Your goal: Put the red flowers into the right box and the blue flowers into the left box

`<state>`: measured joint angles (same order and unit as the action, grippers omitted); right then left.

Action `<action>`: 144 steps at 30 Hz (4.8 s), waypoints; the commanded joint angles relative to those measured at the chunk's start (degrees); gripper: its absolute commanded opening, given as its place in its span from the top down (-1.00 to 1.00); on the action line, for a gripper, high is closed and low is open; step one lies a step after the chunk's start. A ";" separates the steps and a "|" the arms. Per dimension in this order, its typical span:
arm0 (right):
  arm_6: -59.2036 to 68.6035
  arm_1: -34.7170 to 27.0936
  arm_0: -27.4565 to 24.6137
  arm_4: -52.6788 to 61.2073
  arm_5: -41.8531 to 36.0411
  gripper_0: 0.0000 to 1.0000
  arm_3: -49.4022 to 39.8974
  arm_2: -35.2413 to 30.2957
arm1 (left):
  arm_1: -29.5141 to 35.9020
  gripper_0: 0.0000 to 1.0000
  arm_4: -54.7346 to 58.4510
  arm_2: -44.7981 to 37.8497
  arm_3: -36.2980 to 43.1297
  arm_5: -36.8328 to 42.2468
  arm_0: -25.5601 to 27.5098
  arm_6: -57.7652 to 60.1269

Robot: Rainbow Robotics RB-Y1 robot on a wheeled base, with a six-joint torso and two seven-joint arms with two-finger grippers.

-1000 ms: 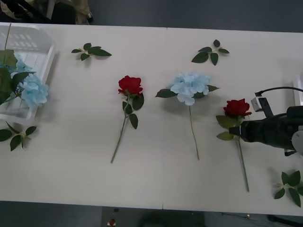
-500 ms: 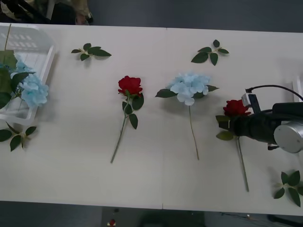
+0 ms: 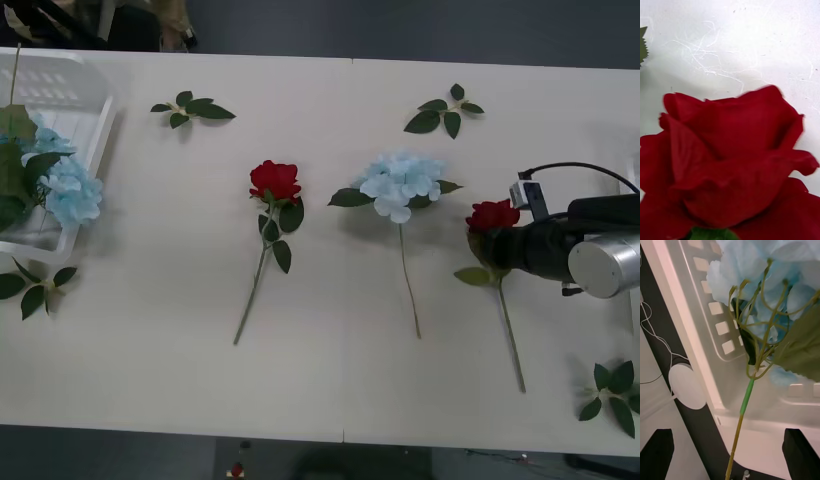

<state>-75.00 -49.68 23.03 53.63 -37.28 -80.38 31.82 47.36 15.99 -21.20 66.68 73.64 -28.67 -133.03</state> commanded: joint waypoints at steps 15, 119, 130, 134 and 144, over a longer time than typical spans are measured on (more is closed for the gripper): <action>-0.49 -1.21 -1.24 0.87 -3.77 1.00 -2.77 -3.43 | 9.06 -0.77 35.60 -4.73 21.82 22.43 -1.65 -6.01; -8.67 -12.10 -29.45 -1.51 -9.04 -0.75 -38.80 -40.44 | -17.74 1.00 38.77 35.17 29.91 -12.20 -6.84 36.62; -10.78 -8.41 -34.90 2.01 -5.00 -0.76 -48.03 -40.88 | -26.36 1.00 58.10 20.93 38.78 -12.55 -2.09 20.97; -11.22 -8.15 -34.81 2.54 -4.91 -0.76 -49.00 -40.61 | -29.70 1.00 61.80 20.67 41.77 -14.66 0.54 16.67; -20.09 2.13 -35.78 6.76 -3.59 -0.77 -54.27 -40.52 | -38.05 1.00 63.11 26.21 42.92 -16.95 3.18 7.09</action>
<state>-87.58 -51.17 -11.78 57.52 -41.05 -131.70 -7.42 10.81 79.87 3.06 107.78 58.71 -24.96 -124.99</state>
